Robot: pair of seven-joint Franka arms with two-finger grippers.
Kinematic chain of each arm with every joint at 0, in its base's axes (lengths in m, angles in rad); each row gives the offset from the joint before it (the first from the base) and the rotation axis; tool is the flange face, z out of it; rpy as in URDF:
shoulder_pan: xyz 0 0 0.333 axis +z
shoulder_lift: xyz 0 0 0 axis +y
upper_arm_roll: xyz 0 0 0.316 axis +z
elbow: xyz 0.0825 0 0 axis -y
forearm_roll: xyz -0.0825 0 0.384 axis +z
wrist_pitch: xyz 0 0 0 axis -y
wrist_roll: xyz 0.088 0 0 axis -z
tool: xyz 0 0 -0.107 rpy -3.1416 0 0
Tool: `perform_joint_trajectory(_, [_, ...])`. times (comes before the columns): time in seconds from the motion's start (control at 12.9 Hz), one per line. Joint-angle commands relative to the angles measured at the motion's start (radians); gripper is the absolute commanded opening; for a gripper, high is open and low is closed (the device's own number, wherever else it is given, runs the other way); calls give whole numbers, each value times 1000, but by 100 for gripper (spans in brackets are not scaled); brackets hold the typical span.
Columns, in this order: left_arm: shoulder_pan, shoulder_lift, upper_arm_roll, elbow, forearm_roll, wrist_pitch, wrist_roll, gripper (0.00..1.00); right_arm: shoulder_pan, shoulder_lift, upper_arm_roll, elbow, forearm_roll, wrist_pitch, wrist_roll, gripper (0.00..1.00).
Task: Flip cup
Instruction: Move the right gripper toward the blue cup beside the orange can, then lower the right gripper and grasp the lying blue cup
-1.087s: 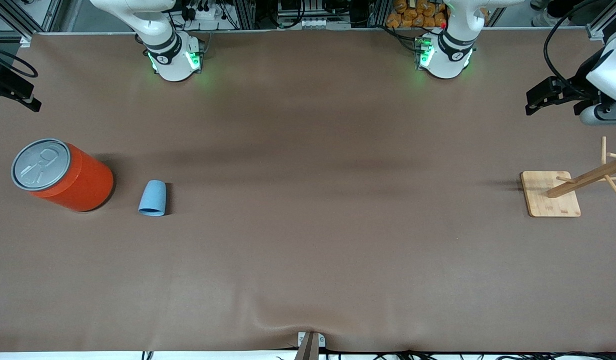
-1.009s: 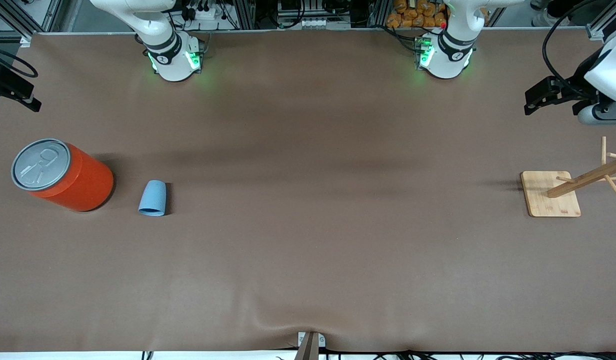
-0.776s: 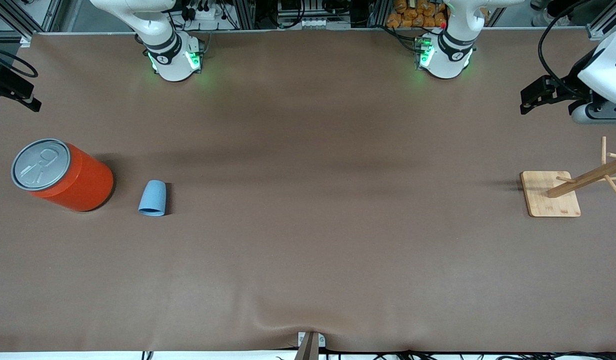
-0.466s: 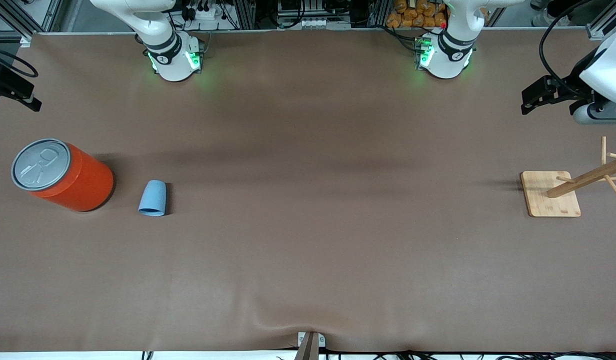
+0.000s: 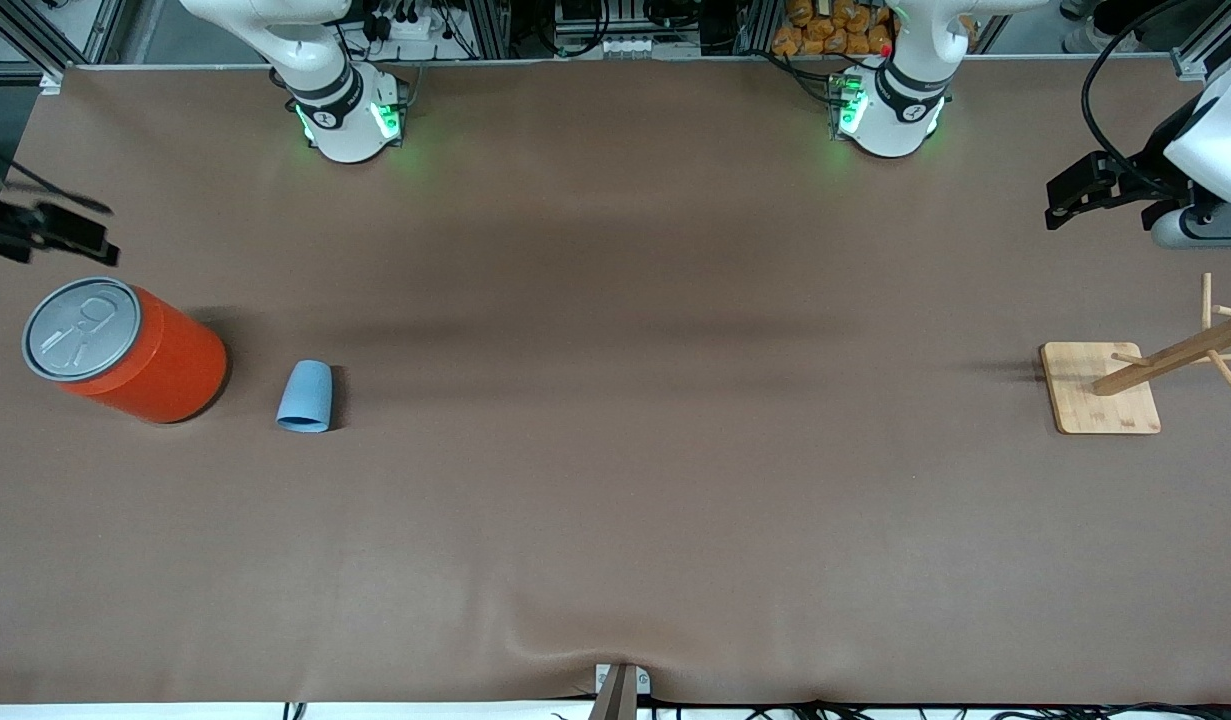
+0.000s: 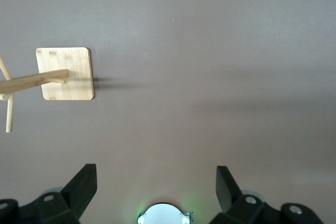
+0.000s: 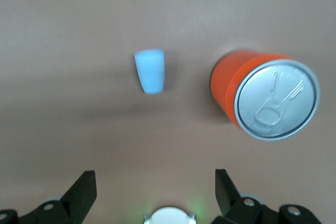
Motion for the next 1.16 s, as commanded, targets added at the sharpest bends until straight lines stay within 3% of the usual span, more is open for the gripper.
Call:
perform_joint_trajectory(0.0, [2, -16, -7, -5, -6, -4, 1, 100, -21, 27, 9, -42, -2, -25, -8, 100])
perform_joint_trajectory(0.23, [2, -16, -7, -5, -7, -4, 1, 100, -32, 1, 7, -210, 5, 67, -1, 100])
perform_joint_trajectory(0.54, [3, -16, -7, -6, -7, -4, 1, 100, -30, -66, 9, -473, 20, 340, -1, 100])
perform_joint_trajectory(0.85, [3, -15, -7, -6, -4, -4, 1, 100, -23, -49, 13, -598, 20, 561, -11, 100])
perform_joint_trajectory(1.09, [3, -13, -7, -6, -1, -3, 1, 100, 15, 13, 15, -607, 17, 635, -63, 100])
